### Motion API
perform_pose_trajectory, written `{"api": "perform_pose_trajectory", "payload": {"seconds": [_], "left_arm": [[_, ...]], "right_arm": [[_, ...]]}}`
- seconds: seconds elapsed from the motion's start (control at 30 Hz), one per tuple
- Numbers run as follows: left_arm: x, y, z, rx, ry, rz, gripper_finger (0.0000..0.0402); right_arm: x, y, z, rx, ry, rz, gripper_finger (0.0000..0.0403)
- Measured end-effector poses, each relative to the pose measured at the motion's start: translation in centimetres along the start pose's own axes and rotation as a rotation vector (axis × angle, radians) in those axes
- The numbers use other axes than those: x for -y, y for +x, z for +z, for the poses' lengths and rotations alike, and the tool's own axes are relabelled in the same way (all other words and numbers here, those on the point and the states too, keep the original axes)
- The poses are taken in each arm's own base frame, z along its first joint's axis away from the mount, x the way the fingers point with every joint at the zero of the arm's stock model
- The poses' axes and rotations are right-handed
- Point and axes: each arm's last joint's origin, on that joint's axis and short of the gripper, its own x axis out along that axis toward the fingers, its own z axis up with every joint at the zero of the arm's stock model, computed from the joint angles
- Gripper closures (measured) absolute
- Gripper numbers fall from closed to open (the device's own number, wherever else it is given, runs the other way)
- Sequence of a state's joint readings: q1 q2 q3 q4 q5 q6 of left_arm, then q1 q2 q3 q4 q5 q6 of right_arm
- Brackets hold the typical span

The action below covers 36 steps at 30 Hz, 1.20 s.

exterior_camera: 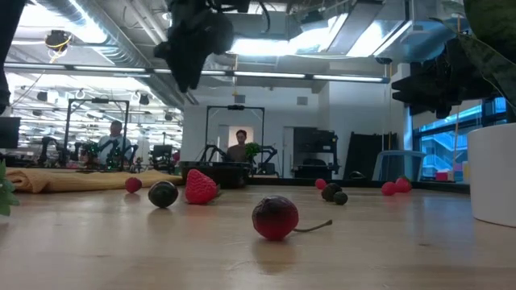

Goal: Pick and placing Produce into tupperware
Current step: Put the top red cherry into the black bin

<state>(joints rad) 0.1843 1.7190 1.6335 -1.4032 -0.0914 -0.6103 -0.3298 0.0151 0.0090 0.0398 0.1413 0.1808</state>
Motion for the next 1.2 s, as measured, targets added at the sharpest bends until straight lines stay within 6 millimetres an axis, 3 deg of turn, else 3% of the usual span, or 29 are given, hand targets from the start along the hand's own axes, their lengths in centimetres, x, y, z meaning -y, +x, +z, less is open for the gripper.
{"api": "perform_pose_trajectory", "payload": {"seconds": [0.2,0.53,0.7,1.2], "left_arm": [[0.8,3.9,-2.2,-0.107,-0.005,0.076,0.026],[1.3,10.8,-4.6,-0.154,-0.035,0.002,0.0261],[1.0,12.5,-5.6,-0.181,-0.08,0.002,0.0261],[0.7,14.5,-6.5,-0.163,-0.128,-0.004,0.0261]], "right_arm": [[0.0,0.0,0.0,0.0,-0.001,0.0,0.0215],[0.0,0.0,0.0,-0.001,-0.002,0.0,0.0215],[0.0,0.0,0.0,0.0,-0.003,0.0,0.0215],[0.0,0.0,0.0,-0.001,-0.003,0.0,0.0215]]}}
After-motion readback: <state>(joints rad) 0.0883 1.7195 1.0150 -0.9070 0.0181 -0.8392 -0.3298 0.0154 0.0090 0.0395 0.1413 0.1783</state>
